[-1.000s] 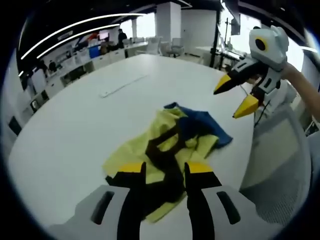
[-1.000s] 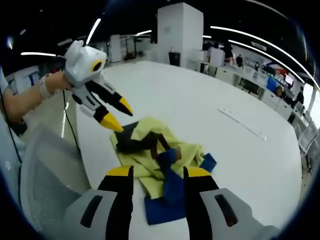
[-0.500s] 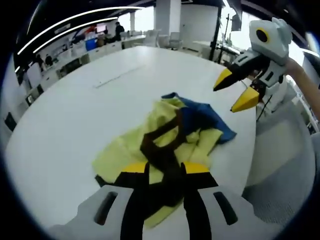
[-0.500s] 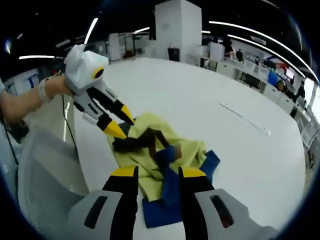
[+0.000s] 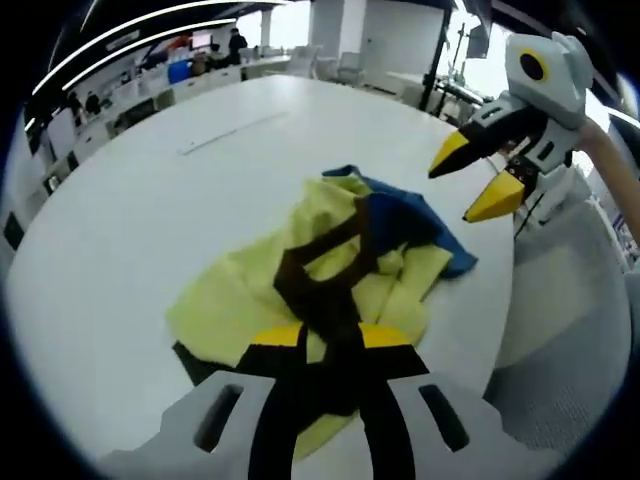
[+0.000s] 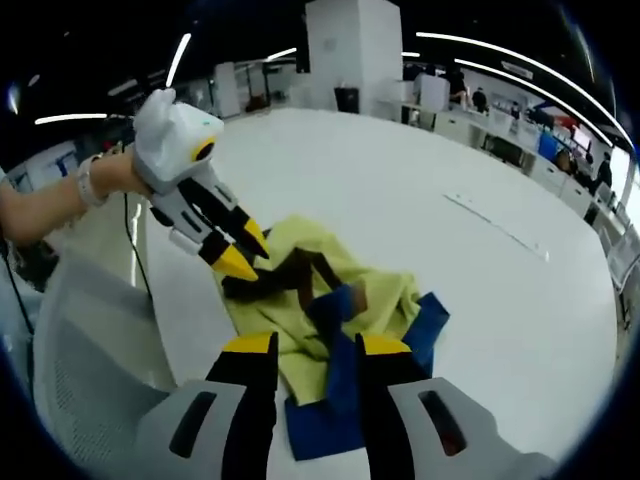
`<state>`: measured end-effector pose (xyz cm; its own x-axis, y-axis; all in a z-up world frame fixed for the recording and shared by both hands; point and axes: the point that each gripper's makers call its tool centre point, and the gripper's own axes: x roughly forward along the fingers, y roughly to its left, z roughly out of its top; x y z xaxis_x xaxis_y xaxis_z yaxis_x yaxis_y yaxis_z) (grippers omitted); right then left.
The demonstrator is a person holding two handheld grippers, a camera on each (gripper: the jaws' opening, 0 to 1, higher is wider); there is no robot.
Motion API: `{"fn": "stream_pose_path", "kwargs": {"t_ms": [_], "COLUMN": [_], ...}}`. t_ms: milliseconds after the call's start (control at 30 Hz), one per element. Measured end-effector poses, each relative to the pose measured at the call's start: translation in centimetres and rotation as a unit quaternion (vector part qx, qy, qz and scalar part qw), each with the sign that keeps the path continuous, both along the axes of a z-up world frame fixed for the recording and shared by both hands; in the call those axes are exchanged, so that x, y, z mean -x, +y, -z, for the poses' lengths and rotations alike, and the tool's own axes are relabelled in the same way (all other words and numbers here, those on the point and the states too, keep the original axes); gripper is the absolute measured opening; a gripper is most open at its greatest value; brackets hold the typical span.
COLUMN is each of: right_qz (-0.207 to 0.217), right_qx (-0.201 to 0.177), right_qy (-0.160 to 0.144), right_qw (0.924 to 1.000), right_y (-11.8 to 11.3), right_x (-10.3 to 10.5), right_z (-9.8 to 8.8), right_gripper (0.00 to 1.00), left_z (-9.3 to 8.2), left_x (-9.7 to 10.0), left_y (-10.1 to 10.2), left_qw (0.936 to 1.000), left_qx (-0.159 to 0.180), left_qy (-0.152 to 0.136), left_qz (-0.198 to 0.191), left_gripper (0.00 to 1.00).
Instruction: Fold the garment on the visible template until the final outline fits inside the template.
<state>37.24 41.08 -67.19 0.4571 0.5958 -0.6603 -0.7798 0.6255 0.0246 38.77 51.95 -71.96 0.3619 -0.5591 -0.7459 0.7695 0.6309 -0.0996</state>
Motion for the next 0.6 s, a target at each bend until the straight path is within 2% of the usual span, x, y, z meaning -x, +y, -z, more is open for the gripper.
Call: {"fn": "stream_pose_path", "kwargs": {"t_ms": [67,600], "right_qz": [0.001,0.0], "right_qx": [0.0,0.001], "right_qy": [0.001,0.023], "right_qw": [1.0,0.9997], "right_y": [0.0,0.5], "right_x": [-0.1,-0.6], "right_z": [0.1,1.7], "right_gripper": [0.3,0.3], "left_z": [0.2,1.3], "left_x": [0.0,-0.1], "left_y": [0.0,-0.6], "left_qw": [1.0,0.9998], "left_qx": [0.002,-0.004], "left_qy": [0.003,0.017], "left_qz": [-0.001,0.002], "left_gripper": [0.11,0.04]}}
